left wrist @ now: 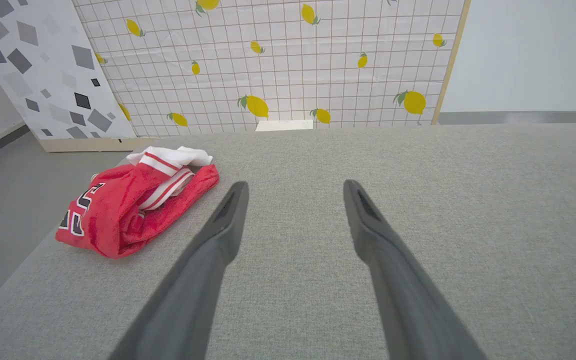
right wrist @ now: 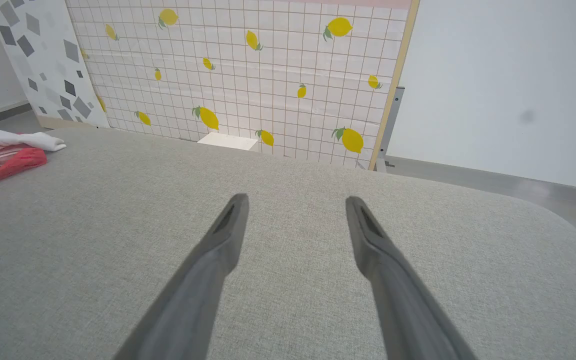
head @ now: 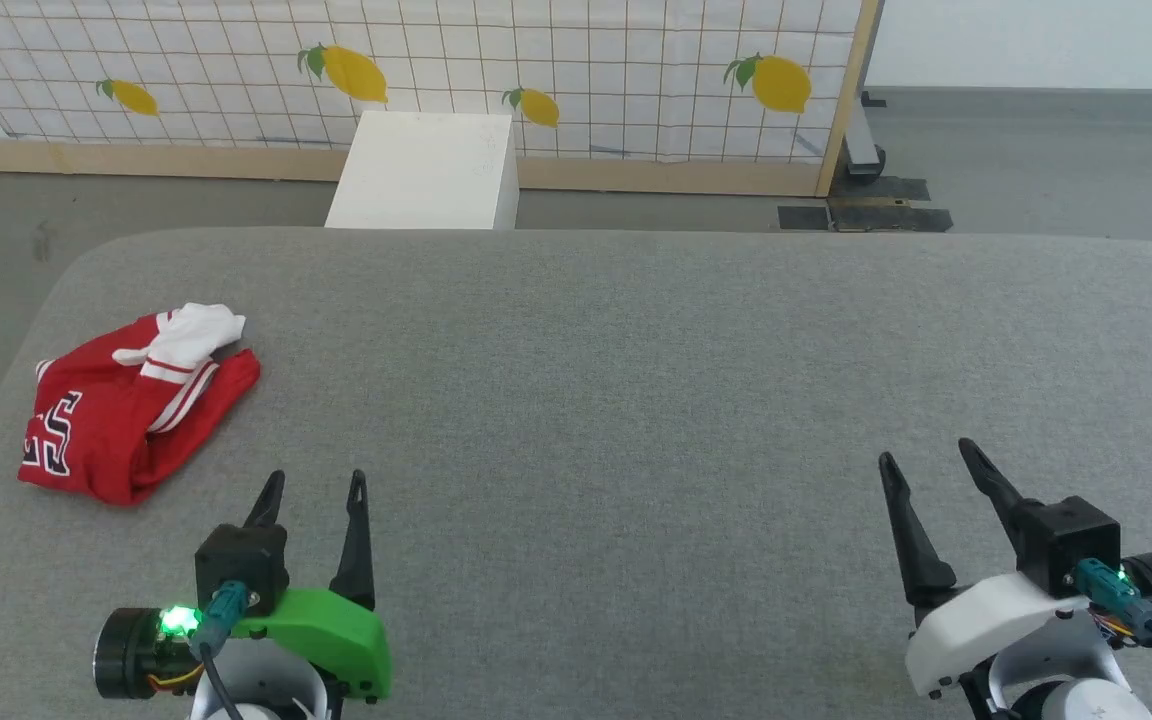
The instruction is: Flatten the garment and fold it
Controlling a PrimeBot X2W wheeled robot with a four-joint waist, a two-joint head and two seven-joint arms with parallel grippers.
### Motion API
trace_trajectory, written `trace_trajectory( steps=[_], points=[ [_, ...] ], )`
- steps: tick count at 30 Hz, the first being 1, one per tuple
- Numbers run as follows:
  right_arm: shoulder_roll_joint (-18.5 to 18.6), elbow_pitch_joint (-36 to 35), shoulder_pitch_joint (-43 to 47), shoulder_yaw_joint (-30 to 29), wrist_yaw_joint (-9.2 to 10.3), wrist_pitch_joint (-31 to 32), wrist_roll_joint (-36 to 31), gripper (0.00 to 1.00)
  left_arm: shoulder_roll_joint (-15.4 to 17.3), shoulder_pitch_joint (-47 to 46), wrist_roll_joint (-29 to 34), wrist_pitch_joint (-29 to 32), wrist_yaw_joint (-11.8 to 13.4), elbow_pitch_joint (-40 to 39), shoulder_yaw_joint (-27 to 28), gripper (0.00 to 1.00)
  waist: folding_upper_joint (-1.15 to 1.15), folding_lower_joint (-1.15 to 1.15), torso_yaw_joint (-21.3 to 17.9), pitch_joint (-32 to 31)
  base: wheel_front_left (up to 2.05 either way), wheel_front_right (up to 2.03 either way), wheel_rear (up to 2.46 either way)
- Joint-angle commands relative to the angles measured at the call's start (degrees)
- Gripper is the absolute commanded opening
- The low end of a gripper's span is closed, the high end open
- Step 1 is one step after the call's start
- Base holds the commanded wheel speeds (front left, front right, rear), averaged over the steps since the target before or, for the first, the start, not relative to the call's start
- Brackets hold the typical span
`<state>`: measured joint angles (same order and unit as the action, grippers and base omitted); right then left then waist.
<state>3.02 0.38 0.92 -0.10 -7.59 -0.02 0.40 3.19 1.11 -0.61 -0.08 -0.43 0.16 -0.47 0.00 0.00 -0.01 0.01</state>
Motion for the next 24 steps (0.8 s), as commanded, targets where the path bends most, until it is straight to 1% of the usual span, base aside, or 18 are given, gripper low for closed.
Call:
trace_trajectory(
  steps=[1, 13, 24],
  points=[
    [0.0, 0.03, 0.09, -0.04, 0.0, -0.3, 0.21, 1.0, -0.01, 0.08, -0.09, -0.31, 0.19, -0.06, -0.12, 1.0, 0.0, 0.0, 0.01, 0.01, 0.0, 0.0, 0.0],
    [-0.02, -0.24, 0.45, -0.84, 0.01, -1.72, 0.41, 1.0, -0.04, 0.5, -0.53, -1.72, 1.08, -0.41, -1.08, 1.0, 0.0, 0.0, 0.97, -0.08, 0.0, 0.0, 0.0],
    [-0.03, -0.41, 1.17, -0.59, 0.02, -3.03, 0.23, 1.0, -0.06, 1.27, -0.8, -3.02, 1.59, -0.75, -1.44, 1.0, 0.0, 0.0, 4.21, -0.47, 0.0, 0.0, 0.0]
  ],
)
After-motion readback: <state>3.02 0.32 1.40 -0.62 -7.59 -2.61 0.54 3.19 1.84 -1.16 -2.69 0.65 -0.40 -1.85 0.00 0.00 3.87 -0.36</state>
